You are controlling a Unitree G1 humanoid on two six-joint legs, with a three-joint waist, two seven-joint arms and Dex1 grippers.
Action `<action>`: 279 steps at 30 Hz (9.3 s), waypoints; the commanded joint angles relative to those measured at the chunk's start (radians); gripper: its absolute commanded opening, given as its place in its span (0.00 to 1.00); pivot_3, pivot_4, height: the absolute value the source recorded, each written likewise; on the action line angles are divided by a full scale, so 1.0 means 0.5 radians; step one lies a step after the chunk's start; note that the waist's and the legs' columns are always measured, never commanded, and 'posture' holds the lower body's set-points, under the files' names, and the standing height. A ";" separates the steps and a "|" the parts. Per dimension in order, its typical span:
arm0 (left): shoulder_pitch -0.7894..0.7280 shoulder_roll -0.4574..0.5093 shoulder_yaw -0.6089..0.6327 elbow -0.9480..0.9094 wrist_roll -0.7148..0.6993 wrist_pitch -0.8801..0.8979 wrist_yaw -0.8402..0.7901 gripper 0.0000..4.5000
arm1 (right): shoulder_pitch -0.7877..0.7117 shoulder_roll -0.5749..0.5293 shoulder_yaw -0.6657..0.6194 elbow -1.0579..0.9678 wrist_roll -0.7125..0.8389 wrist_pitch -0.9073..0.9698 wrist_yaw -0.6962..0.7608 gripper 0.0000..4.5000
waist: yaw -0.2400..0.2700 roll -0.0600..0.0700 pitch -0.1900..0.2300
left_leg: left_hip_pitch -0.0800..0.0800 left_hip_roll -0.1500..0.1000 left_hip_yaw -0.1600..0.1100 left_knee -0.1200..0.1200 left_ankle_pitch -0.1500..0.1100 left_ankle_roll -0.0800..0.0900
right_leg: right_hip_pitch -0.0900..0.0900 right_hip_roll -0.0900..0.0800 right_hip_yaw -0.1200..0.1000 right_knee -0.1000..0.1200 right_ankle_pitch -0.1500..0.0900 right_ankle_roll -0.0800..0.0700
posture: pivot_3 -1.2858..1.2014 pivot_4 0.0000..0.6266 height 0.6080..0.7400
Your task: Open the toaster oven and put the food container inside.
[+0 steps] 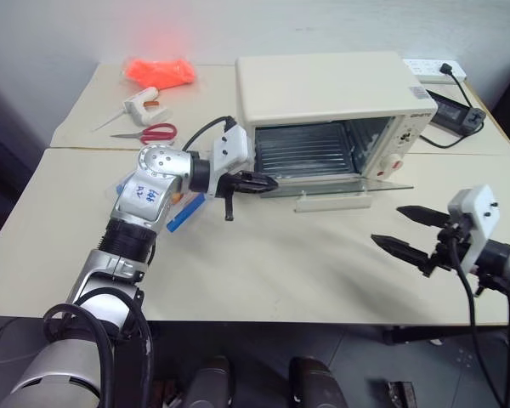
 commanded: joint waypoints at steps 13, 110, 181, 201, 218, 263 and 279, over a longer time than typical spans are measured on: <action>0.328 0.019 -0.166 -0.454 0.193 0.170 0.148 0.00 | -0.136 -0.239 -0.305 -0.285 0.434 0.239 -0.021 1.00 | 0.000 0.000 0.000 | 0.000 0.007 0.000 0.007 -0.002 0.003 | 0.001 0.007 0.008 -0.001 0.003 -0.001 | 0.52 0.24 1.00; -0.267 0.157 0.469 -0.381 -2.332 2.601 3.127 0.07 | -0.107 -0.261 -0.317 -0.352 0.581 0.257 -0.100 1.00 | 0.000 -0.025 0.004 | -0.018 -0.008 -0.009 0.013 -0.003 -0.002 | -0.009 -0.005 -0.003 -0.002 0.007 0.000 | 0.52 0.24 1.00; -0.007 0.812 -0.248 -0.648 -0.543 0.750 -0.905 0.00 | 0.651 -0.096 -0.356 -1.076 1.222 0.328 -0.682 0.01 | 0.000 -0.025 0.005 | -0.019 -0.012 -0.011 0.011 0.004 0.012 | -0.005 -0.014 -0.002 -0.007 0.011 0.008 | 0.52 0.24 1.00; -0.018 0.285 -0.268 -0.305 -0.265 0.559 -0.550 0.00 | -0.121 0.042 0.700 -0.281 -0.095 -0.098 -0.687 0.01 | -0.012 -0.025 0.005 | -0.021 -0.021 -0.011 0.014 0.003 0.021 | -0.007 -0.015 0.000 -0.003 0.011 0.009 | 0.52 0.24 1.00; 0.016 0.061 -0.122 -0.327 -0.176 0.668 -0.045 0.00 | -0.627 0.168 0.872 0.234 -0.412 -0.269 -0.452 0.01 | -0.006 -0.025 0.005 | -0.022 -0.022 -0.012 0.015 0.003 0.021 | -0.008 -0.017 -0.002 -0.002 0.012 0.010 | 0.52 0.24 1.00; 0.003 -0.362 0.119 -0.157 0.070 0.594 0.851 0.00 | -1.257 0.668 0.965 1.067 -0.941 -0.718 -0.623 0.01 | -0.032 -0.024 0.005 | -0.023 -0.023 -0.010 0.014 0.007 0.014 | -0.011 -0.017 -0.004 -0.001 0.013 0.011 | 0.52 0.24 1.00; -0.002 -0.212 0.361 -0.392 -0.200 0.733 0.732 0.25 | -1.197 0.566 0.842 0.914 -0.921 -0.698 -0.588 0.00 | -0.058 -0.023 0.006 | -0.024 -0.023 -0.012 0.008 0.007 0.013 | -0.015 -0.019 -0.006 0.000 0.013 0.011 | 0.52 0.24 1.00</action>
